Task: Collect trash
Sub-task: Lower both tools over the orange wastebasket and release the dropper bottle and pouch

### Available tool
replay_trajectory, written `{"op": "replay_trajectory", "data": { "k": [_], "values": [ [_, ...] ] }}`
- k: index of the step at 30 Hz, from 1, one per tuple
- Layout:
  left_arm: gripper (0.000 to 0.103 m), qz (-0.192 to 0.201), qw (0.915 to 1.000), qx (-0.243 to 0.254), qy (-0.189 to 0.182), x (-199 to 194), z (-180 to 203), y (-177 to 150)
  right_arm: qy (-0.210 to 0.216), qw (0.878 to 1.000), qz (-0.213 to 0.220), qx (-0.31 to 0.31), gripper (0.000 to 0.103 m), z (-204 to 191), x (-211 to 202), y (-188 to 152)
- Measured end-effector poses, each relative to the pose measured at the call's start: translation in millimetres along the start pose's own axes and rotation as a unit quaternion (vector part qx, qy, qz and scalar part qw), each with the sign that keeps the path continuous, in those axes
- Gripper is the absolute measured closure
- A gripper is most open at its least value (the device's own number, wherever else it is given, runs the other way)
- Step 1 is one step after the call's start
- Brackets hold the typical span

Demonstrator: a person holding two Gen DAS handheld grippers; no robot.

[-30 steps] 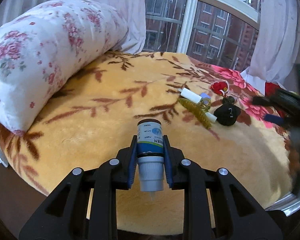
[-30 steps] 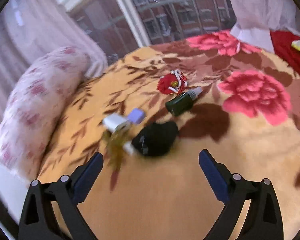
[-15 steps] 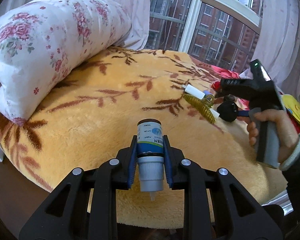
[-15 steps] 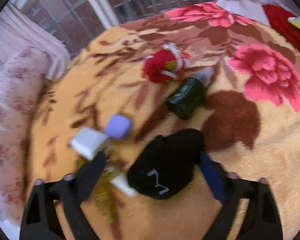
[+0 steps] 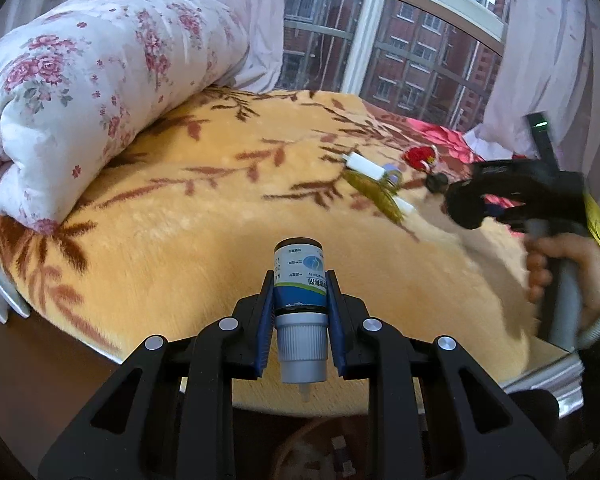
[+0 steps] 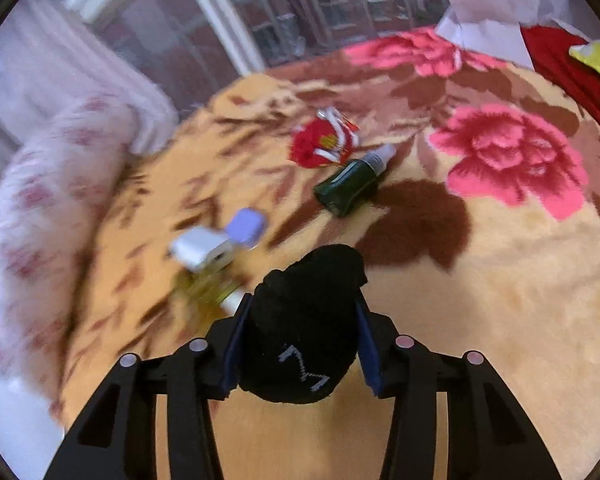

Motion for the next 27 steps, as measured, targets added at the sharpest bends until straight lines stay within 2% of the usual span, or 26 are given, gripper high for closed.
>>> {"op": "replay_trajectory", "data": {
  "k": [2, 5, 12, 15, 20, 27],
  "values": [
    [0.08, -0.006, 0.9999, 0.009, -0.006, -6.0, 6.4, -3.7, 0.035, 0.999, 0.004, -0.023, 0.056, -1.8, -37.3, -18.2],
    [0.08, -0.013, 0.9992, 0.033, -0.019, -20.1, 18.2, -12.9, 0.062, 0.996, 0.019, -0.066, 0.056, -6.0, -89.8, -55.0],
    [0.08, -0.038, 0.9952, 0.079, -0.043, -53.4, 37.7, -40.6, 0.088, 0.989, 0.055, -0.107, 0.055, -0.8, -173.2, -151.1],
    [0.08, -0.047, 0.9933, 0.096, -0.044, -63.8, 45.0, -57.2, 0.089, 0.987, 0.061, -0.12, 0.055, -1.9, -182.8, -187.1],
    [0.08, -0.079, 0.989, 0.114, -0.051, -62.5, 52.3, -87.8, 0.077, 0.988, 0.034, -0.13, 0.055, 2.4, -174.5, -236.1],
    [0.08, -0.121, 0.9829, 0.129, -0.05, -39.6, 59.4, -118.1, 0.061, 0.991, -0.023, -0.121, 0.054, 12.6, -143.5, -271.0]
  ]
}}
Point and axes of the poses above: each gripper's, at about its wrist camera, not at the fingertips, and x roughly the way its jaws point, z to its right, y to its top, the point moved 2 cm from there along x, roughly the way its jaws point, and after that the axes turned 5 degrees about z, right-handed, at the moved point
